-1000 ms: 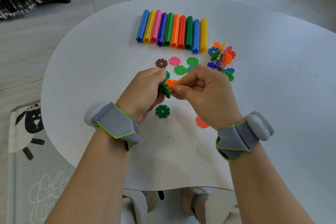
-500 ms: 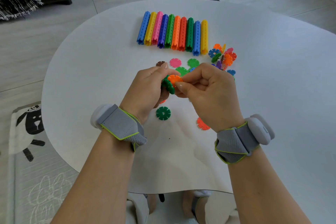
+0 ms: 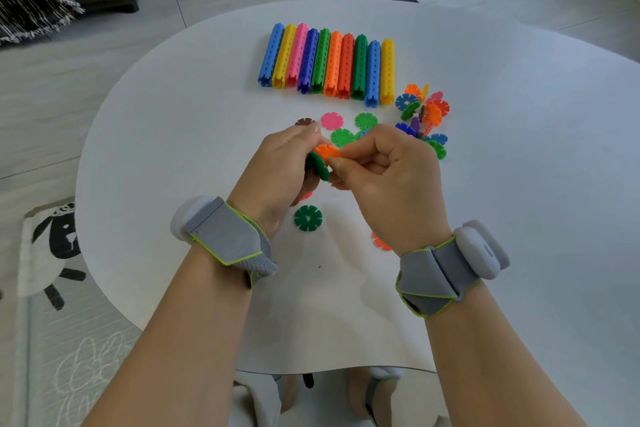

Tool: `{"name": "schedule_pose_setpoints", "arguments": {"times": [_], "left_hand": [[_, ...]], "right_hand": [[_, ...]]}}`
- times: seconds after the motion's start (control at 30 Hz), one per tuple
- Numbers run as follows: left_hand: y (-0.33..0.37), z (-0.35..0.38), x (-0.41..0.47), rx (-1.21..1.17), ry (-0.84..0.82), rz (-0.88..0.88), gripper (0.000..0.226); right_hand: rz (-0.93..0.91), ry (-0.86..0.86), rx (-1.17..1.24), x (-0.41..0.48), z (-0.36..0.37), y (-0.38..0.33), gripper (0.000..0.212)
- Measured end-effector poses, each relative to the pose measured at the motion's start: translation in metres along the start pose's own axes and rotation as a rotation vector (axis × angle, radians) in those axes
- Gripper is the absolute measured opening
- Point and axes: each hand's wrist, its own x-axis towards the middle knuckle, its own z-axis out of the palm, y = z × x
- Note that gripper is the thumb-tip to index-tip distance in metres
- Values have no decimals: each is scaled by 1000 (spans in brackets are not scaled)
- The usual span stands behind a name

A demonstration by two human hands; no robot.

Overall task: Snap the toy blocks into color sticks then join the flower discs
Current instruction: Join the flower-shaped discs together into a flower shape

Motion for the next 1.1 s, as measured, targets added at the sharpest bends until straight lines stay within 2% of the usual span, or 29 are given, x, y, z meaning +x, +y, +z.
{"name": "schedule_pose_setpoints", "arguments": {"times": [0.1, 0.23, 0.3, 0.37, 0.47, 0.57, 0.77, 1.1], "left_hand": [[1, 2, 3, -15, 14, 3, 41], [-2, 0, 0, -20, 53, 3, 21], [-4, -3, -2, -10, 106, 49, 12], [-6, -12, 0, -23, 199, 78, 6], [-8, -26, 5, 33, 293, 86, 11], [-10, -29, 6, 33, 296, 69, 16], [-9, -30, 4, 28, 278, 46, 16], [-9, -30, 2, 35, 256, 41, 17]], "right_hand": [[-48, 154, -57, 1, 4, 5, 12], [-55, 255, -120, 0, 7, 8, 7], [-25, 179, -160, 1, 8, 9, 6], [56, 53, -188, 2, 8, 9, 18], [44, -103, -421, 1, 10, 9, 23], [23, -215, -584, 1, 17, 7, 30], [48, -288, -719, 4, 25, 6, 26], [58, -322, -782, 6, 24, 4, 37]]}}
